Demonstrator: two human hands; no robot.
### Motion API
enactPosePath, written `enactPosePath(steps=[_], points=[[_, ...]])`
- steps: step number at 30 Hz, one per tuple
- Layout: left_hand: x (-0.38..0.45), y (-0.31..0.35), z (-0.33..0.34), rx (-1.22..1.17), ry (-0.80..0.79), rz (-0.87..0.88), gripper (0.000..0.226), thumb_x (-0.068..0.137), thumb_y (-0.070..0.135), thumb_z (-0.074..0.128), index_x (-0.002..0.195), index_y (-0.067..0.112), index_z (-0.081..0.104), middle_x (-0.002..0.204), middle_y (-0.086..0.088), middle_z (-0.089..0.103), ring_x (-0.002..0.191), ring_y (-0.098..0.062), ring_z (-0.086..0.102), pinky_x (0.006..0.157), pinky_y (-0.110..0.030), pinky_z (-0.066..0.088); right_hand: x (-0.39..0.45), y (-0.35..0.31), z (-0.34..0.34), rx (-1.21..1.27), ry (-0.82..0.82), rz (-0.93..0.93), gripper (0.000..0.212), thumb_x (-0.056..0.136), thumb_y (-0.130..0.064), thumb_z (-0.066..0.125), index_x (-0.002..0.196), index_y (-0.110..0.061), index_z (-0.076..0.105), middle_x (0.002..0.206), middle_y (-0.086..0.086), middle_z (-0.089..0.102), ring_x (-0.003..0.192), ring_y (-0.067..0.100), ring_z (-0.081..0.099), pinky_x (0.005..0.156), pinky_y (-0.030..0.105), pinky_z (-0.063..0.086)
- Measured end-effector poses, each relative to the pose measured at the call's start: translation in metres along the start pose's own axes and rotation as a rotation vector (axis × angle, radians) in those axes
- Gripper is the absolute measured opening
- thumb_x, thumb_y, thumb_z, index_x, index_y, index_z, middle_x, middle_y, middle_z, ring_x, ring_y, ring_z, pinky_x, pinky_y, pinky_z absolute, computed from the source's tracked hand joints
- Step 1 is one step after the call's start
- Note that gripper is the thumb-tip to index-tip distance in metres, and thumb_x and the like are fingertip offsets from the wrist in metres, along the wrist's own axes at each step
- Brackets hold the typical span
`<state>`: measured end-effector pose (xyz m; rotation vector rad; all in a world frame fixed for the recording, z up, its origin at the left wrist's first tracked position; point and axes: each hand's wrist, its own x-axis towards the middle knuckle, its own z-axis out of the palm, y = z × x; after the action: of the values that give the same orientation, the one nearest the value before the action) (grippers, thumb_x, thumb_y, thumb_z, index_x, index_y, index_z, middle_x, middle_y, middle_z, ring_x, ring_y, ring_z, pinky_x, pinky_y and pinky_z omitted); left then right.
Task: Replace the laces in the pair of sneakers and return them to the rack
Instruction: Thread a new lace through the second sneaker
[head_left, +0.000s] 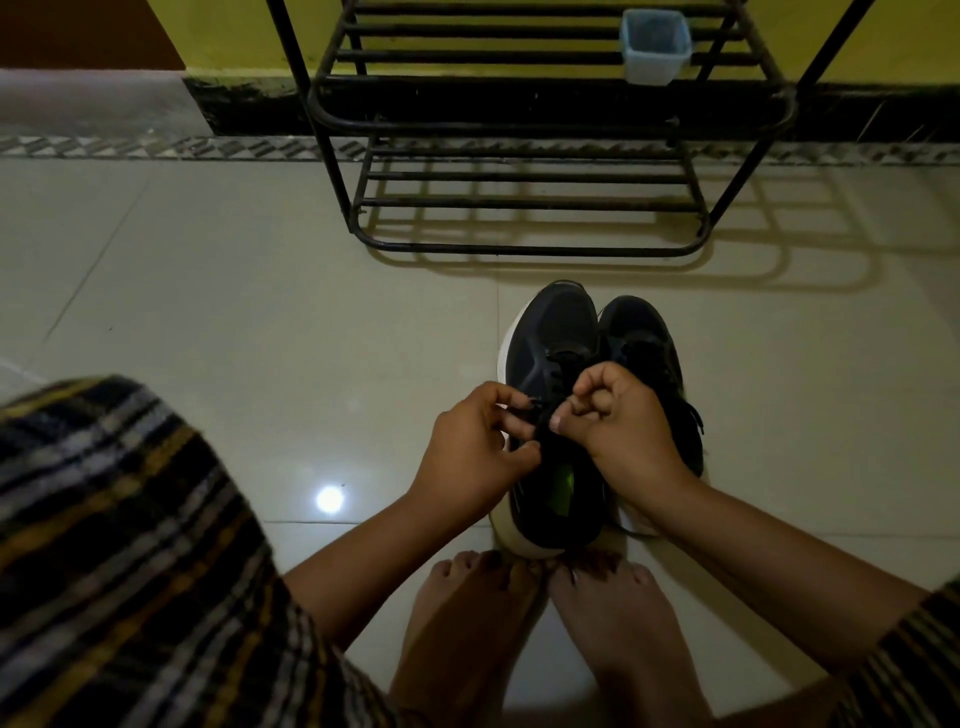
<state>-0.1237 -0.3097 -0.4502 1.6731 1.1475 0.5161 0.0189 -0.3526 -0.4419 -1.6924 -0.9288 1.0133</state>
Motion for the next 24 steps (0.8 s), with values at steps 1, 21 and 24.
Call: enactPosePath(steps=[1,21,24], points=[[0.0,0.0,-0.001,-0.006,-0.008,0.0,0.037,0.076,0.006,0.072,0.107,0.019,0.057,0.081,0.0,0.069,0.042,0.001,0.045,0.046,-0.006,0.033,0.0,0.001,-0.001,-0.011,-0.01,-0.011,0.028,0.079,0.004,0.067,0.082,-0.018,0.05,0.072,0.004,0.065,0.072,0.018,0.064,0.075,0.031,0.053],[0.012,-0.017,-0.01,0.129,-0.015,0.024,0.03,0.081,0.008,0.067,0.107,0.021,0.066,0.079,0.001,0.068,0.045,0.0,0.049,0.05,-0.006,0.037,-0.026,0.002,0.004,-1.184,-0.801,-0.446,0.033,0.088,-0.024,0.058,0.116,-0.013,0.047,0.114,0.007,0.052,0.102,0.02,0.046,0.082,0.029,0.043],[0.018,-0.02,-0.009,0.186,-0.005,0.026,0.016,0.084,0.021,0.069,0.1,0.021,0.068,0.075,0.01,0.065,0.055,0.007,0.055,0.053,-0.003,0.038,-0.028,0.004,0.008,-1.314,-0.865,-0.481,0.049,0.082,-0.004,0.059,0.126,-0.008,0.036,0.115,0.015,0.052,0.101,0.026,0.048,0.076,0.032,0.039]])
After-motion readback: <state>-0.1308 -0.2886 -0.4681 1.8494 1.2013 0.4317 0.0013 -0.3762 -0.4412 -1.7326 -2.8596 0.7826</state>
